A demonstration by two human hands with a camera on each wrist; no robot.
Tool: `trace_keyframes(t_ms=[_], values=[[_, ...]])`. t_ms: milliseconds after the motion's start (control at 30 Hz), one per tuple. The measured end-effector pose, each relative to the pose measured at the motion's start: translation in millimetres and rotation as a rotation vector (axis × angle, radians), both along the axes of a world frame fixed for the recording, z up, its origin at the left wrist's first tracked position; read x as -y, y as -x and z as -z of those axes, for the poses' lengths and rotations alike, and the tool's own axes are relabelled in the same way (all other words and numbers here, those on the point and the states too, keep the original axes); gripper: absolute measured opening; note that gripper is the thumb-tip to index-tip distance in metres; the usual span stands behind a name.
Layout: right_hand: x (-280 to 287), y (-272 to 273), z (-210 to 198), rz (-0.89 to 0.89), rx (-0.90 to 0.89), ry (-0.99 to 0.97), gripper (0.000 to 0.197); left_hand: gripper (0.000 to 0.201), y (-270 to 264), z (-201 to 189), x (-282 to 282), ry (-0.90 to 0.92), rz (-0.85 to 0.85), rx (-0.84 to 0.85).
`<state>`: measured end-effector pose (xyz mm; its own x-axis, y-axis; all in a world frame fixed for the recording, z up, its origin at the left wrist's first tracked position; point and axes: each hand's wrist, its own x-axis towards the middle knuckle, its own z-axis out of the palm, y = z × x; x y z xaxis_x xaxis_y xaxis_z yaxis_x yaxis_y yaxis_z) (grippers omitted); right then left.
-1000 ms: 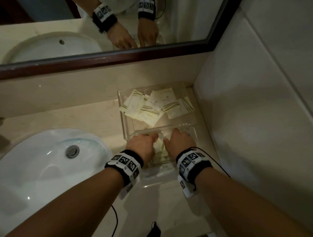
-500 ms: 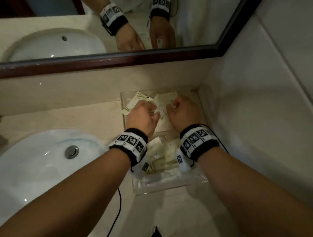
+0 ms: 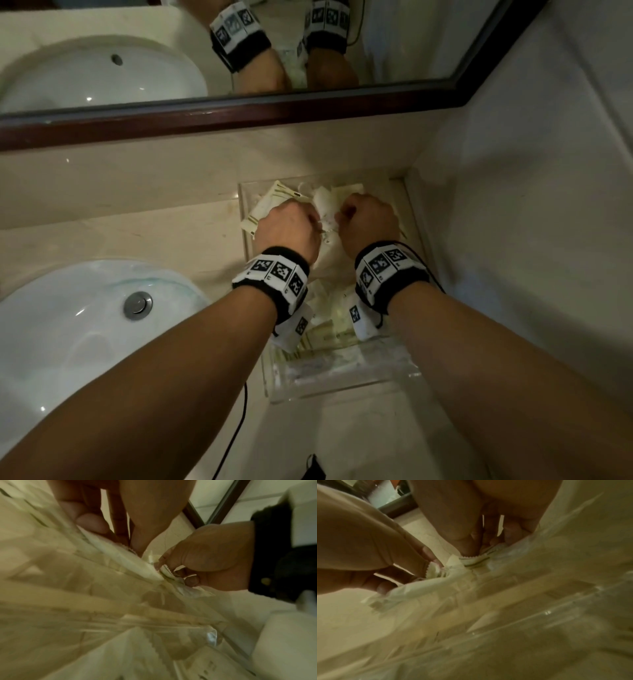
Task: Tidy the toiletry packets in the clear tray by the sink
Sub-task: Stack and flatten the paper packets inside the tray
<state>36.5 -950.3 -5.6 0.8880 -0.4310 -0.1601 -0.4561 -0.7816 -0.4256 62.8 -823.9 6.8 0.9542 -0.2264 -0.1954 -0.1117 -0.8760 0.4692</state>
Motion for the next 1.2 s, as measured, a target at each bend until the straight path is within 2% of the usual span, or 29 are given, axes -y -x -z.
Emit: trace_keyframes(t_ms=[233, 467, 700, 767, 867, 1000, 1100, 1200], values=[[7, 16, -16, 0.118, 0.094, -0.085, 0.021, 0.021, 11, -11, -12, 0.069, 0.086, 0.019], [11, 76, -33, 0.191, 0.084, -0.117, 0.032, 0.026, 61, -17, -35, 0.081, 0.269, -0.026], [-15, 137, -13, 0.202, -0.194, -0.105, 0.028, 0.016, 110, -15, -56, -0.099, 0.458, -0.105], [-22, 149, -9, 0.217, -0.240, -0.144, 0.022, 0.013, 119, -9, -61, -0.179, 0.503, -0.135], [-29, 160, -4, 0.231, -0.289, -0.159, 0.023, 0.002, 128, 2, -64, -0.241, 0.515, -0.172], [-36, 162, 12, 0.246, -0.310, -0.197, 0.024, 0.014, 140, 15, -62, -0.269, 0.510, -0.210], [-37, 162, 22, 0.248, -0.318, -0.201, 0.037, 0.026, 144, 23, -60, -0.275, 0.497, -0.212], [-36, 162, 26, 0.238, -0.318, -0.181, 0.044, 0.027, 145, 26, -58, -0.289, 0.481, -0.224]])
